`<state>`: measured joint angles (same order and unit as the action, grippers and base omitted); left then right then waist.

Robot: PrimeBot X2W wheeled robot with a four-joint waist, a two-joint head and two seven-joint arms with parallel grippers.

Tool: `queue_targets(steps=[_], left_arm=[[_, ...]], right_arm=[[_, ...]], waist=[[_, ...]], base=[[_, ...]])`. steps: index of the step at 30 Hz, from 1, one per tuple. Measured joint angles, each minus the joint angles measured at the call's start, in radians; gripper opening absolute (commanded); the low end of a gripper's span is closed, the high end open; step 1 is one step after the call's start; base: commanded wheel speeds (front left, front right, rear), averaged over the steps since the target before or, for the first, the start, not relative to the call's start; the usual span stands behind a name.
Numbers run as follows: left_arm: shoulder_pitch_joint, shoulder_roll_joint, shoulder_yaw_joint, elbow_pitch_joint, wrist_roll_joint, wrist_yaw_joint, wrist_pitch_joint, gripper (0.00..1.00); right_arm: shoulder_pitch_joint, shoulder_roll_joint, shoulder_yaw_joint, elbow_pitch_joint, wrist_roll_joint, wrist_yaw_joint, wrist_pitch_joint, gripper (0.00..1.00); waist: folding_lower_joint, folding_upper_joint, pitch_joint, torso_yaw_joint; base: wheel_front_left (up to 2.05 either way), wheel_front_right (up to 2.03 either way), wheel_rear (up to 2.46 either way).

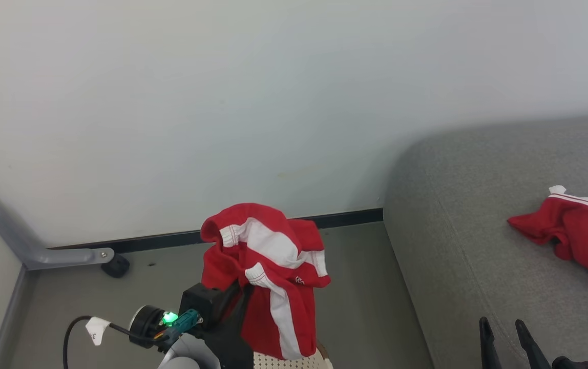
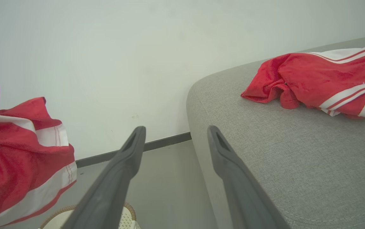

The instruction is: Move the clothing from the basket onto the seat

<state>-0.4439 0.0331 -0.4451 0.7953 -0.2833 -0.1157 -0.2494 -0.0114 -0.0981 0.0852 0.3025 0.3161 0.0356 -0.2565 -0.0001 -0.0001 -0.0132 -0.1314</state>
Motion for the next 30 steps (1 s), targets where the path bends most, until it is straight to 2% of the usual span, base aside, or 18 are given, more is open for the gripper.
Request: queue_targets(steps=[3,12,30], left_arm=[[0.003,0.000,-0.009,-0.078,-0.030,0.000,0.000,0.00],[0.054,0.004,-0.010,-0.274,-0.022,0.012,0.000,0.00],[0.122,0.006,0.011,-0.615,-0.027,0.037,-0.001,0.00]], right_arm=[[0.016,0.001,0.003,0.001,-0.001,0.009,0.000,1.00],[0.026,0.014,0.024,0.001,-0.008,0.019,0.000,1.00],[0.045,0.021,0.053,-0.005,-0.015,0.045,0.000,1.00]], waist=[[0.0000,0.0000,-0.021,0.022],[0.0000,0.0001,-0.063,0.060],[0.0001,0.0002,-0.067,0.058]], base=[[0.00,0.00,0.00],[0.00,0.00,0.00],[0.00,0.00,0.00]])
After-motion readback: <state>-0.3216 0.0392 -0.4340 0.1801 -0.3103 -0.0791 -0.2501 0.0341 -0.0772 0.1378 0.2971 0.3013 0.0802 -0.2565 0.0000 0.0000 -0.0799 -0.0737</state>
